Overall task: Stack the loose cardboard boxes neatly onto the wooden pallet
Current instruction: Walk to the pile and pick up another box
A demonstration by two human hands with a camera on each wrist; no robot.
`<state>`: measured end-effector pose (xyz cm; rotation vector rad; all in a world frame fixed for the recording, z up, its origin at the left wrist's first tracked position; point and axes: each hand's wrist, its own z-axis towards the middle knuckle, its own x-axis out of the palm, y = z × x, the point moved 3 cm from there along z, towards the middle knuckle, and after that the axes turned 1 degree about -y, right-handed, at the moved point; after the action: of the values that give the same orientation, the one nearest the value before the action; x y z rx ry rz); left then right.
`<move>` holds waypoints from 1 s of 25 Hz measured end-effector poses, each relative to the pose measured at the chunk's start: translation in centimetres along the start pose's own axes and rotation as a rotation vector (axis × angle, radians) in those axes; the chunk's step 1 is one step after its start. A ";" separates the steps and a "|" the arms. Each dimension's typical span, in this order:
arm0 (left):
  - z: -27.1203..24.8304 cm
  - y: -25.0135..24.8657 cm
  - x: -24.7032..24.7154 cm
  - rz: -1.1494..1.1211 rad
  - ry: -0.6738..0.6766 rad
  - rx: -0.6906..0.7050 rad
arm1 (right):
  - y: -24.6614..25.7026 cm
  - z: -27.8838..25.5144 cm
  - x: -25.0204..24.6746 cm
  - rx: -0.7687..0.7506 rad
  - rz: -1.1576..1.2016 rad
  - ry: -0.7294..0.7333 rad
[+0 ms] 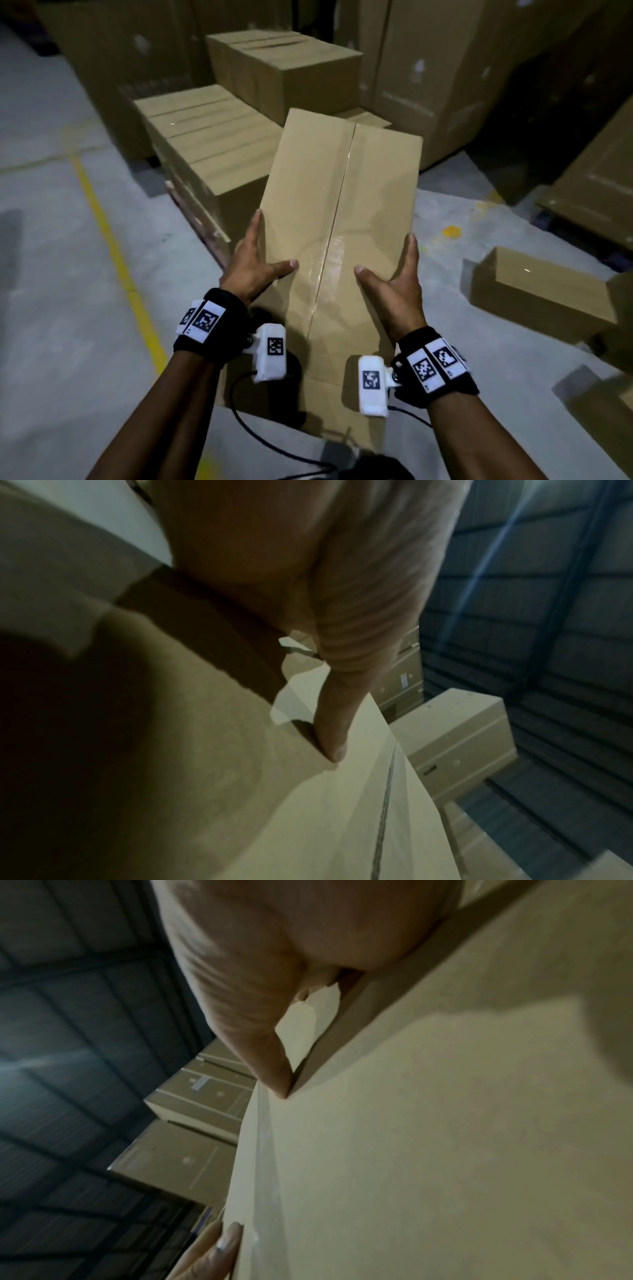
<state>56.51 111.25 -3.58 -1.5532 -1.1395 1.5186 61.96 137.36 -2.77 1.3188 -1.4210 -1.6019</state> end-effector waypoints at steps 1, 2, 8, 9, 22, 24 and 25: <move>0.5 0.5 -2.8 0.002 -0.037 -0.002 | 1.2 0.1 2.7 -0.015 0.004 0.032; 1.2 0.9 -4.8 0.004 -0.065 0.000 | 2.2 0.3 4.8 -0.029 0.015 0.055; 8.5 2.1 -15.8 -0.056 -0.142 0.010 | 7.5 4.7 17.4 -0.073 0.092 0.137; 10.6 2.1 -17.4 -0.060 -0.146 0.011 | 8.3 6.1 19.4 -0.065 0.101 0.145; 37.1 1.1 -30.7 -0.144 -0.053 0.052 | 18.0 23.5 40.0 -0.084 0.278 0.147; 40.9 1.3 -31.7 -0.178 -0.018 0.041 | 18.5 25.7 42.4 -0.074 0.280 0.121; 42.6 1.4 -32.1 -0.176 -0.004 0.044 | 18.8 26.3 43.4 -0.074 0.280 0.100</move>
<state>16.48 76.78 3.96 -1.3830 -1.2034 1.4208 20.76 102.55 1.47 1.0882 -1.4026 -1.3715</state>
